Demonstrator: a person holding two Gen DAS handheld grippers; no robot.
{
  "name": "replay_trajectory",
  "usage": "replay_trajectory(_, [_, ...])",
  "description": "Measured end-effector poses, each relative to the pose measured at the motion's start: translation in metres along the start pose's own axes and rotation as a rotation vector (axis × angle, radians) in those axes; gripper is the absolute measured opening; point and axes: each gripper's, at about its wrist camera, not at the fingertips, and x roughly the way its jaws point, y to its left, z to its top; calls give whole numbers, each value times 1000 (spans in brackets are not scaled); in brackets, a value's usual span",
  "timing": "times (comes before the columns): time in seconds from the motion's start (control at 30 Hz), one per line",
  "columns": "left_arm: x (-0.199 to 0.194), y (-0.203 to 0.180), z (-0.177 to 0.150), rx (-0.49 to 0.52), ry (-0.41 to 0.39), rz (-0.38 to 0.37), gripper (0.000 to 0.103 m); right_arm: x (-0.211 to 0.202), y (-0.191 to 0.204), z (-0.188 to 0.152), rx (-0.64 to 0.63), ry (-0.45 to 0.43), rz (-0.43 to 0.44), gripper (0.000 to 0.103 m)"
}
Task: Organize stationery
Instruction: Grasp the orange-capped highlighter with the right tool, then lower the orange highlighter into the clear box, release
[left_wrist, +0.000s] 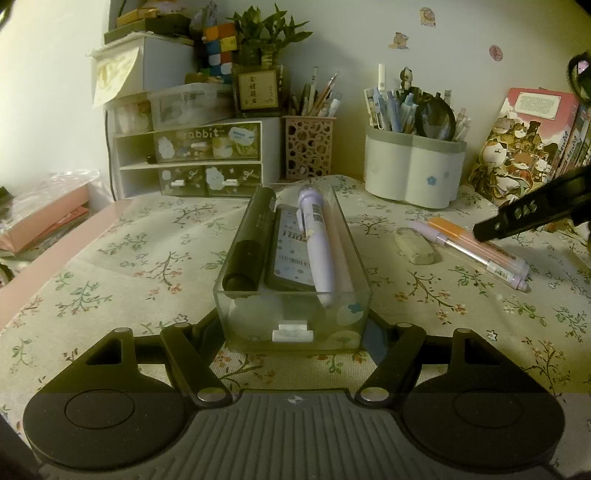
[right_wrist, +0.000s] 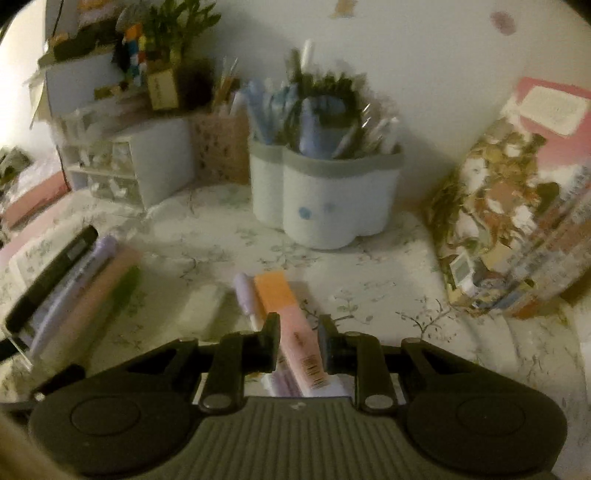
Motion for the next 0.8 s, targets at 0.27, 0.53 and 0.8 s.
replay_trajectory(0.27, [0, 0, 0, 0, 0, 0, 72, 17, 10, 6, -48, 43, 21, 31])
replay_trajectory(0.53, [0, 0, 0, 2, -1, 0, 72, -13, 1, 18, 306, 32, 174, 31])
replay_trajectory(0.8, [0, 0, 0, 3, -1, -1, 72, -27, 42, 33, 419, 61, 365, 31])
